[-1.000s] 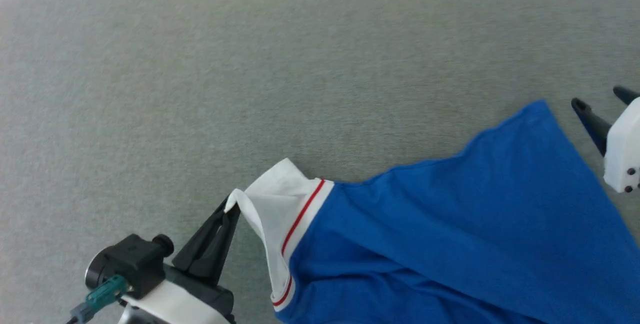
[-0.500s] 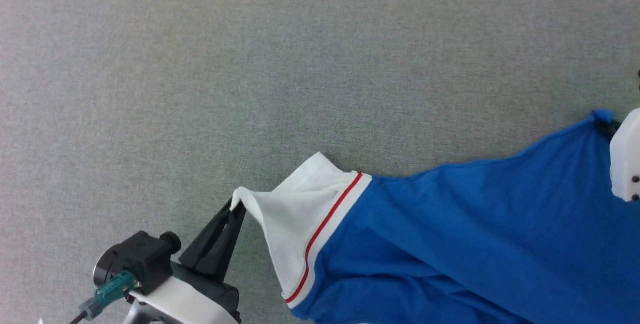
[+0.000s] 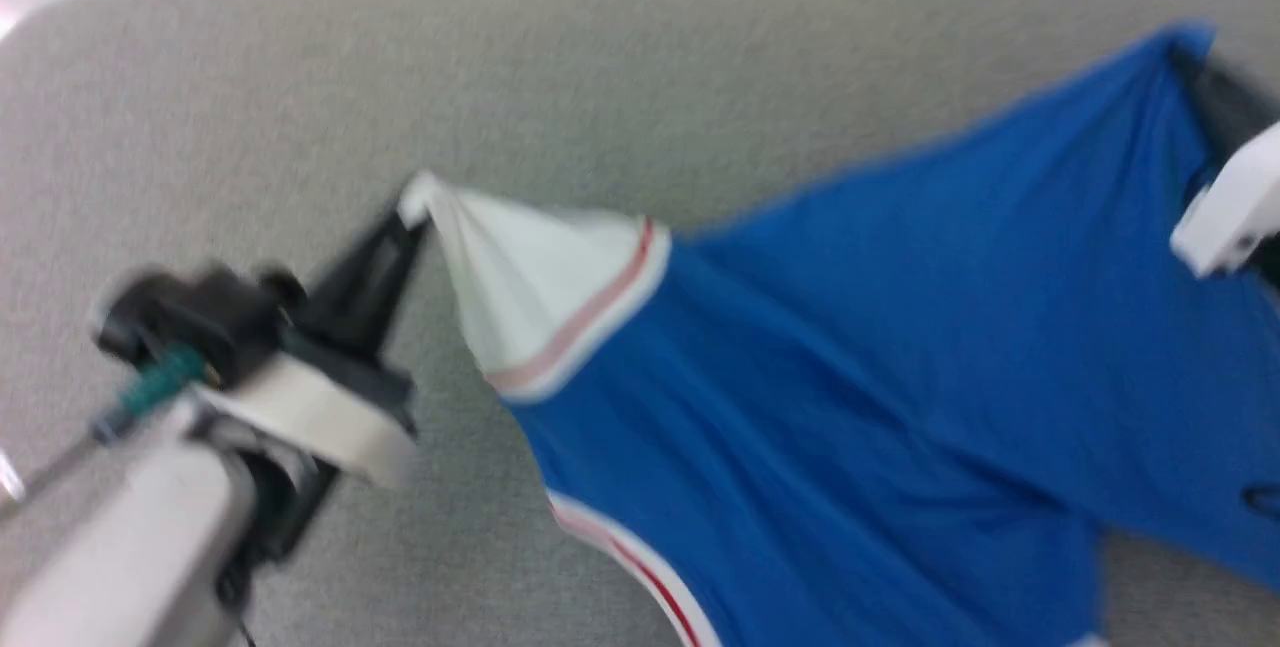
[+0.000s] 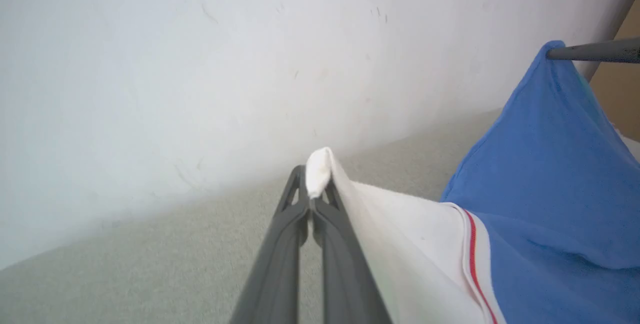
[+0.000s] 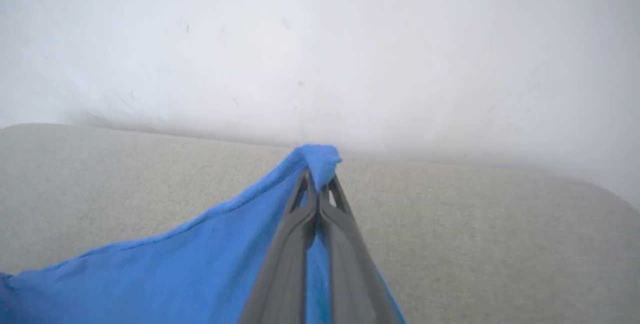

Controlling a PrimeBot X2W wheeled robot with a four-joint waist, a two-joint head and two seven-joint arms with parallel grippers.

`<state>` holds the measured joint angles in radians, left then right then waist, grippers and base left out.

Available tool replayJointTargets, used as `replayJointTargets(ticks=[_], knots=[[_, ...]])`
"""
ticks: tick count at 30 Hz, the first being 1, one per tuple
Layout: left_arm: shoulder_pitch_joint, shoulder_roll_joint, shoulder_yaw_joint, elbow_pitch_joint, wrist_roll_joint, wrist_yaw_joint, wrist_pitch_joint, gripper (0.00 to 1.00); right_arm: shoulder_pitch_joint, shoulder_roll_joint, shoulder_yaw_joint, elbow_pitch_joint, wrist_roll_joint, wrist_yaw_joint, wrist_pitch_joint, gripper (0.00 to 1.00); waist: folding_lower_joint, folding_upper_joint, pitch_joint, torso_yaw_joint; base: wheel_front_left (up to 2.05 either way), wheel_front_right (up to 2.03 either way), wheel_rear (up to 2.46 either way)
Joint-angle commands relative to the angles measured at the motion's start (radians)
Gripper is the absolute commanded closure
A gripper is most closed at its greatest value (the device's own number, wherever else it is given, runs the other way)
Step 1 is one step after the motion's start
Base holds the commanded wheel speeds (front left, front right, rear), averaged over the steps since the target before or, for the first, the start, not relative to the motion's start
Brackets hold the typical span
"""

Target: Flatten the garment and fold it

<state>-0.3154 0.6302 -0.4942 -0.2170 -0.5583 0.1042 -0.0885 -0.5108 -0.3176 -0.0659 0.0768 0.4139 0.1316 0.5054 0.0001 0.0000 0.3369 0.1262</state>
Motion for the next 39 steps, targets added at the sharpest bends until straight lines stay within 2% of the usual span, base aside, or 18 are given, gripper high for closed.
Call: replayJointTargets(ticks=[1, 5, 10, 16, 20, 24, 27, 29, 33, 37, 39], knots=[[-0.063, 0.004, 0.020, 0.031, 0.007, -0.014, -0.009, 1.00, -0.047, 0.001, -0.010, -0.002, -0.017, -0.001, -0.030, 1.00, -0.0001, 0.0000, -0.142, -0.107, 0.00, 0.00, 0.00], [-0.228, 0.009, 0.048, 0.145, 0.029, -0.051, -0.017, 1.00, -0.157, 0.010, -0.002, 0.031, -0.052, -0.001, -0.090, 1.00, -0.0001, 0.0000, -0.221, -0.152, 0.00, 0.00, 0.00], [-0.449, -0.006, 0.046, 0.262, 0.059, -0.098, 0.022, 1.00, -0.285, 0.014, 0.046, 0.095, -0.073, -0.001, -0.111, 1.00, -0.0001, 0.0000, -0.285, -0.195, 0.00, 0.00, 0.00], [-0.714, -0.040, 0.068, 0.407, 0.053, -0.122, 0.094, 1.00, -0.448, 0.018, 0.101, 0.193, -0.074, -0.001, -0.085, 1.00, -0.0001, 0.0000, -0.324, -0.233, 0.00, 0.00, 0.00], [-0.867, -0.063, 0.061, 0.461, 0.026, -0.161, 0.187, 1.00, -0.539, 0.029, 0.124, 0.224, -0.049, -0.001, -0.041, 1.00, -0.0001, 0.0000, -0.307, -0.245, 0.00, 0.00, 0.00], [-0.985, -0.097, 0.072, 0.492, -0.040, -0.167, 0.312, 1.00, -0.604, 0.033, 0.131, 0.228, -0.018, -0.001, 0.027, 1.00, -0.0001, 0.0000, -0.264, -0.249, 0.00, 0.00, 0.00], [-1.057, -0.089, 0.061, 0.507, -0.040, -0.161, 0.407, 1.00, -0.645, 0.043, 0.131, 0.228, 0.002, -0.001, 0.088, 1.00, -0.0001, 0.0000, -0.205, -0.254, 0.00, 0.00, 0.00], [-1.104, -0.080, 0.060, 0.516, -0.019, -0.144, 0.430, 1.00, -0.679, 0.046, 0.122, 0.223, -0.002, -0.001, 0.108, 1.00, -0.0001, 0.0000, -0.152, -0.261, 0.00, 0.00, 0.00], [-1.216, -0.068, 0.057, 0.535, 0.058, -0.113, 0.392, 1.00, -0.775, 0.072, 0.087, 0.240, -0.041, -0.001, 0.096, 1.00, -0.0001, 0.0000, -0.020, -0.283, 0.00, 0.00, 0.00], [-1.352, -0.067, 0.067, 0.560, 0.148, -0.085, 0.261, 1.00, -0.892, 0.105, 0.070, 0.279, -0.106, -0.001, 0.028, 1.00, -0.0001, 0.0000, 0.114, -0.310, 0.00, 0.00, 0.00], [-1.412, -0.072, 0.063, 0.580, 0.183, -0.085, 0.192, 1.00, -0.944, 0.116, 0.065, 0.310, -0.143, -0.001, -0.017, 1.00, -0.0001, 0.0000, 0.165, -0.316, 0.00, 0.00, 0.00]])
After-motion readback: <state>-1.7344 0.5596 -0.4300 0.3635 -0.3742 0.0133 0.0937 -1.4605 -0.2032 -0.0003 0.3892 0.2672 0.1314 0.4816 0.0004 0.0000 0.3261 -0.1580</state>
